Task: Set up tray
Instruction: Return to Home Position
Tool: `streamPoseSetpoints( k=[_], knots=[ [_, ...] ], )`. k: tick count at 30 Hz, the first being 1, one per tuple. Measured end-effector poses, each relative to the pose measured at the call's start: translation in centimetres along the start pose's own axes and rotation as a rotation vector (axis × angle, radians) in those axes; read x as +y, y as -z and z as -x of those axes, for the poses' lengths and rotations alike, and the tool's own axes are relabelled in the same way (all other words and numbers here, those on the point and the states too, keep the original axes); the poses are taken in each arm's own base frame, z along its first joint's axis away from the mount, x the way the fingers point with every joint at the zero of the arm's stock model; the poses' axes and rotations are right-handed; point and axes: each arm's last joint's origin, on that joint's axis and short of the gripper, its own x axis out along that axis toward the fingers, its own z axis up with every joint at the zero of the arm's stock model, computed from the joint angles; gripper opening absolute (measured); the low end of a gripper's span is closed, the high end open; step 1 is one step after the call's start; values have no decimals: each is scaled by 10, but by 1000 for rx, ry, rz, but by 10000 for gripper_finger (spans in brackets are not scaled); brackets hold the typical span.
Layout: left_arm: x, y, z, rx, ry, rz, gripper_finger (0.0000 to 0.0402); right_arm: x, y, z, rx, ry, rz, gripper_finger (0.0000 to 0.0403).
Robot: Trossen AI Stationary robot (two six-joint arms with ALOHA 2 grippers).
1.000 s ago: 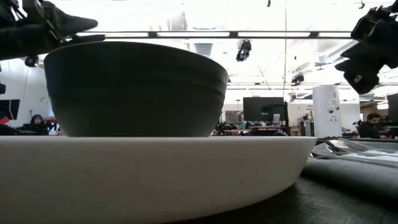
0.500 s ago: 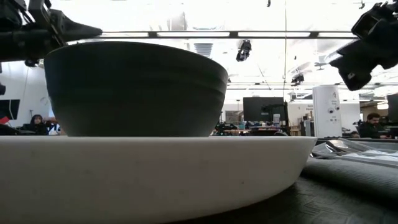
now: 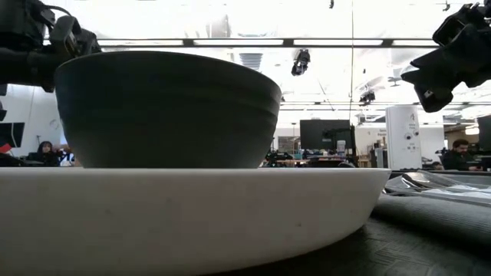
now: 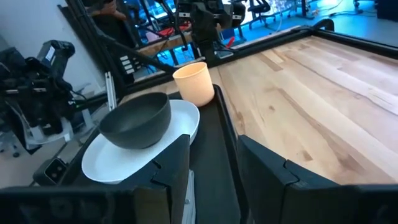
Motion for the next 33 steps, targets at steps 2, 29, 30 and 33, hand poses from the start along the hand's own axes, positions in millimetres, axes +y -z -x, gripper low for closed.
streamPoseSetpoints(
  k=[2,29,30,33],
  knots=[
    [1,3,-2,27,-10,-3,173,0,0,0,1,0,0,123],
    [10,31,-17,292,-110,-33,173,-7,-4,0,-42,76,-14,123],
    [10,32,-17,300,-113,-33,173,-7,-3,0,-38,78,-13,123],
    [11,34,-18,318,-120,-36,173,-8,-3,-1,-28,81,-12,123]
  ],
)
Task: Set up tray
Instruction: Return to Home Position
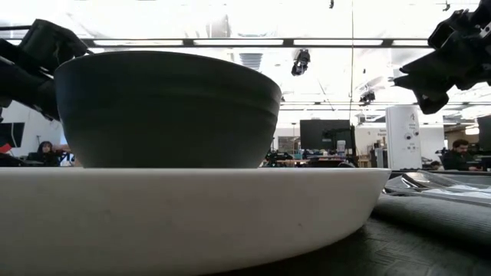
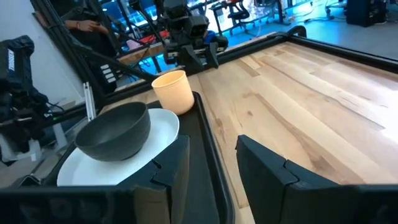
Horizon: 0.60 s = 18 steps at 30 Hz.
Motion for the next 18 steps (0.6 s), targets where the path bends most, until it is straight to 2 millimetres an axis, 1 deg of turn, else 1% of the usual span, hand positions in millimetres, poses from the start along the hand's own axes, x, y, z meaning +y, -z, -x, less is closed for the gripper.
streamPoseSetpoints(
  k=[18],
  knots=[
    [2,7,-5,66,-25,-7,173,0,0,0,4,1,1,123]
  ],
)
